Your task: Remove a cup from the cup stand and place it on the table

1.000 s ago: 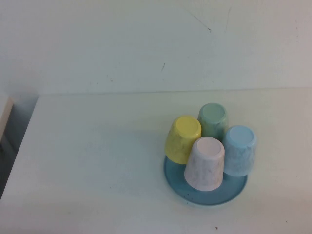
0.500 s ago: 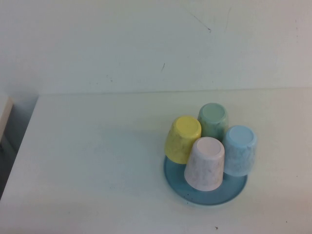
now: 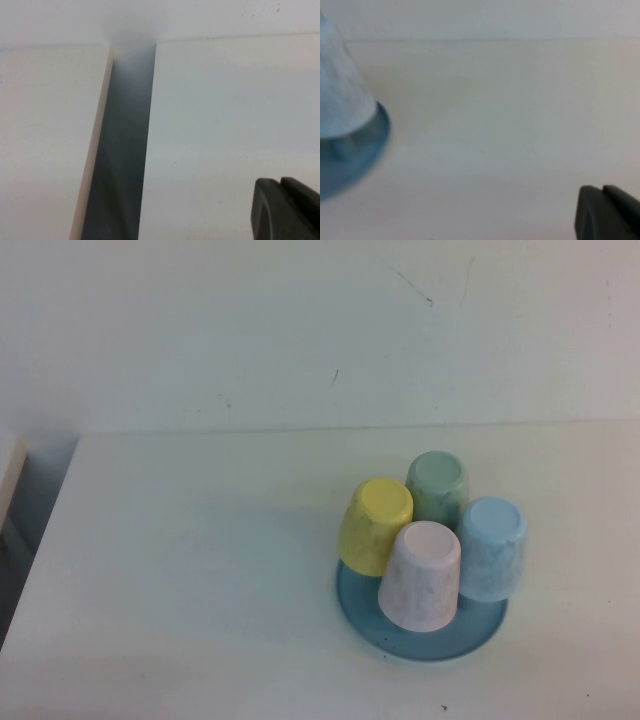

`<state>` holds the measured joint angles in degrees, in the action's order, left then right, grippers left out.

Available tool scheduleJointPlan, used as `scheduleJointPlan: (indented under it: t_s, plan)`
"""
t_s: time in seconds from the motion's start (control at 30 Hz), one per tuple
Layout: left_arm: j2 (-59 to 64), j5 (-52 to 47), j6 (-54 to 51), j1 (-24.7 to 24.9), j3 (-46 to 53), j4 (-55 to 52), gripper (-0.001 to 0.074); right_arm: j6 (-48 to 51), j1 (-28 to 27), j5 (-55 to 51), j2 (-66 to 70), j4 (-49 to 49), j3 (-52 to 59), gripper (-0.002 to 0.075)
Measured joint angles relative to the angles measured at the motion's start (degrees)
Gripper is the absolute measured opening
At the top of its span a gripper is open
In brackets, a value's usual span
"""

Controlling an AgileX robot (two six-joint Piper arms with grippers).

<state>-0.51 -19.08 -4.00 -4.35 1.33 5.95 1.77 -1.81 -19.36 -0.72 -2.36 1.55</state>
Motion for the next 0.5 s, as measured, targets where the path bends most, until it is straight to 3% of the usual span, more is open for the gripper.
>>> scheduleJointPlan:
  t_s: [0.17, 0.33, 0.5]
  plan:
    - [0.0, 0.0, -0.13, 0.0, 0.0, 0.0, -0.0003, -2.95, 0.0, 1.0, 0.0, -20.43, 0.0, -0.0003]
    - [0.0, 0.0, -0.13, 0.0, 0.0, 0.0, -0.0003, -3.41, 0.0, 1.76, 0.0, -34.84, 0.0, -0.0003]
    - [0.0, 0.0, -0.13, 0.0, 0.0, 0.0, -0.0003, -2.08, 0.0, 1.95, 0.0, -40.19, 0.0, -0.0003]
